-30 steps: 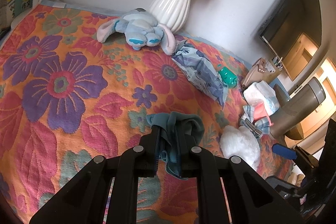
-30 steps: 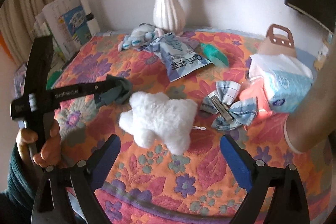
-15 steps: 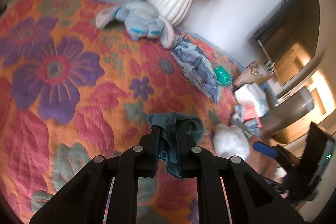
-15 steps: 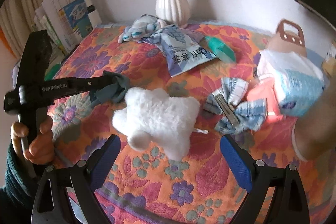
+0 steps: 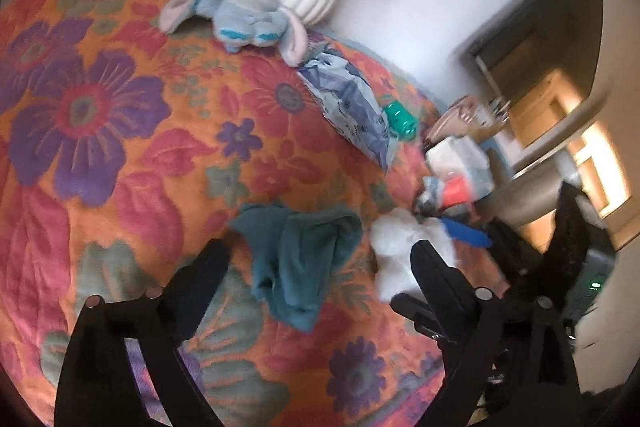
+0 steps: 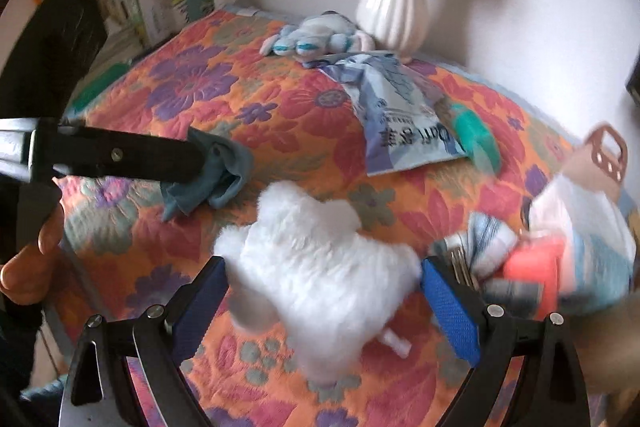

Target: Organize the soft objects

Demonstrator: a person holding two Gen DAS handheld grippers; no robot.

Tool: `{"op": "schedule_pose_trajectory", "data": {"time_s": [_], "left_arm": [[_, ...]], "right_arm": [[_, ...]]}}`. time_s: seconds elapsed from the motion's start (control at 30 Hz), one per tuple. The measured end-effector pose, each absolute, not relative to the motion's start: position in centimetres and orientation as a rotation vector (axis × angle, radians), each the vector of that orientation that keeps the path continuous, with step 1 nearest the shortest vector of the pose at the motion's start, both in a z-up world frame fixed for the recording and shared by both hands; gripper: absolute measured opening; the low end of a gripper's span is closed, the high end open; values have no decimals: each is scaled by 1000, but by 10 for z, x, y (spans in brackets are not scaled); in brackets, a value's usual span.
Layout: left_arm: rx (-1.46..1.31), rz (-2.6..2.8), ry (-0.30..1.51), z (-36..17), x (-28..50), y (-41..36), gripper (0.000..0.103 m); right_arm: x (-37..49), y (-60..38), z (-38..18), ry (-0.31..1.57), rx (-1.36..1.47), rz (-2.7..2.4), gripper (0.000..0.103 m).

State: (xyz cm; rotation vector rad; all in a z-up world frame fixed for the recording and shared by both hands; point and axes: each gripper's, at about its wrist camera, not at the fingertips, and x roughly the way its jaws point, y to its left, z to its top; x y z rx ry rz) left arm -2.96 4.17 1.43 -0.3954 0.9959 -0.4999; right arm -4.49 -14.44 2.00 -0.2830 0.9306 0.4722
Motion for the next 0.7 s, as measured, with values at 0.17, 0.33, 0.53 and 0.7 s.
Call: {"op": "schedule_pose_trajectory", "data": {"time_s": [0.17,0.33,0.53,0.7], "left_arm": [[-220,-417,971,16,-26,14,86],[-148,-383,947,14,-28,9,41],[-150,-394,909,17,-33,10,14],[-154,-428,830,26,-44,12,14]], "right_arm": [[-36,-135,11,946,-339,516,95],[-31,-139,3,968,-296,535,95],[-37,-144,9,941,-245,501,73],[-50,-154,22,899,-170,442,55]]}}
